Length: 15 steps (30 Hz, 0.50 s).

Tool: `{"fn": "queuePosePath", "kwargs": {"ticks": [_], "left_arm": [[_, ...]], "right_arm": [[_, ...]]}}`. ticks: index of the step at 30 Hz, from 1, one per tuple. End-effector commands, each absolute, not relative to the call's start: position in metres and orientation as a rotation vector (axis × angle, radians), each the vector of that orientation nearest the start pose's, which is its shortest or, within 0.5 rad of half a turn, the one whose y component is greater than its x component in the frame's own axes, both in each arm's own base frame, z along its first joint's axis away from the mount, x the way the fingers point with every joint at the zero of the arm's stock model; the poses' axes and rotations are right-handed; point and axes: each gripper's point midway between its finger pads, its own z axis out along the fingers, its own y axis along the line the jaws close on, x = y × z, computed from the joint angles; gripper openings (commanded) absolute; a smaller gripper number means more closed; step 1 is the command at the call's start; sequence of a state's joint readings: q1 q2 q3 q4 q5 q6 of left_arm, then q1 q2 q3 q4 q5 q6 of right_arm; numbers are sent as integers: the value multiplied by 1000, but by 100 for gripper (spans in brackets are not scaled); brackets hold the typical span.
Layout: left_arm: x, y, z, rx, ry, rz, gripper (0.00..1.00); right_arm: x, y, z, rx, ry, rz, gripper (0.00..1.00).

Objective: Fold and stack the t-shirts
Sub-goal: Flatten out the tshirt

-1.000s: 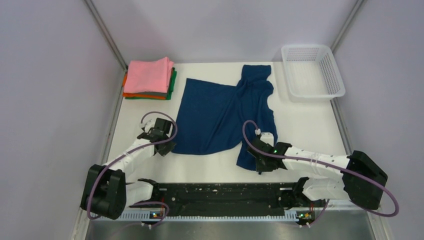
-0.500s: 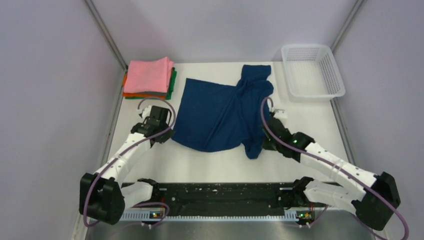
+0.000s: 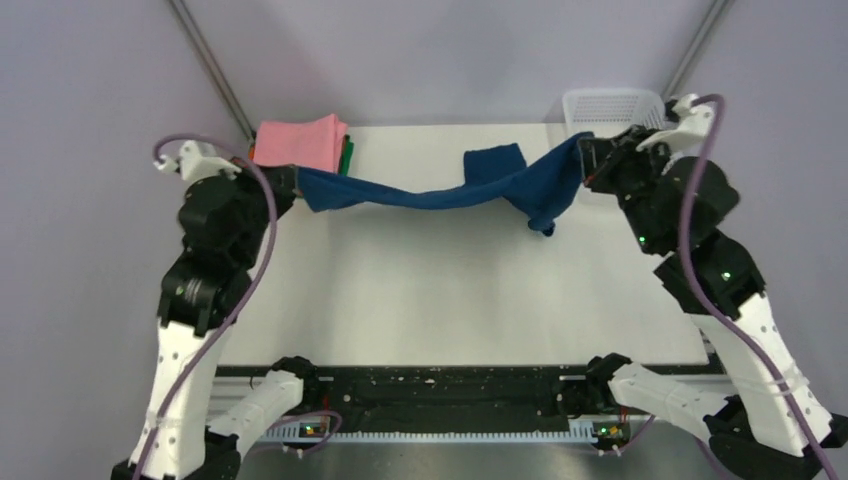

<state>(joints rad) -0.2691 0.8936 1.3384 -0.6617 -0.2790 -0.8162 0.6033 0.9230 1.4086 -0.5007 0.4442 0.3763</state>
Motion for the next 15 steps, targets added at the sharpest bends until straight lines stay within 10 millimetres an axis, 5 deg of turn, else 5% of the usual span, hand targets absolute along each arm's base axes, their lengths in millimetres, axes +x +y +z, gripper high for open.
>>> {"fn": "queuePosePath", "kwargs": {"ticks": [1, 7, 15], "left_arm": [[229, -39, 497, -568, 1428, -577, 0], [156, -37, 588, -402, 1221, -691, 0], [100, -32, 630, -322, 1082, -762, 0]], "right_arm": [[232, 89, 541, 107, 1387, 458, 0], [168, 83, 614, -44, 1237, 601, 0], [108, 74, 658, -166, 1093, 702, 0]]}}
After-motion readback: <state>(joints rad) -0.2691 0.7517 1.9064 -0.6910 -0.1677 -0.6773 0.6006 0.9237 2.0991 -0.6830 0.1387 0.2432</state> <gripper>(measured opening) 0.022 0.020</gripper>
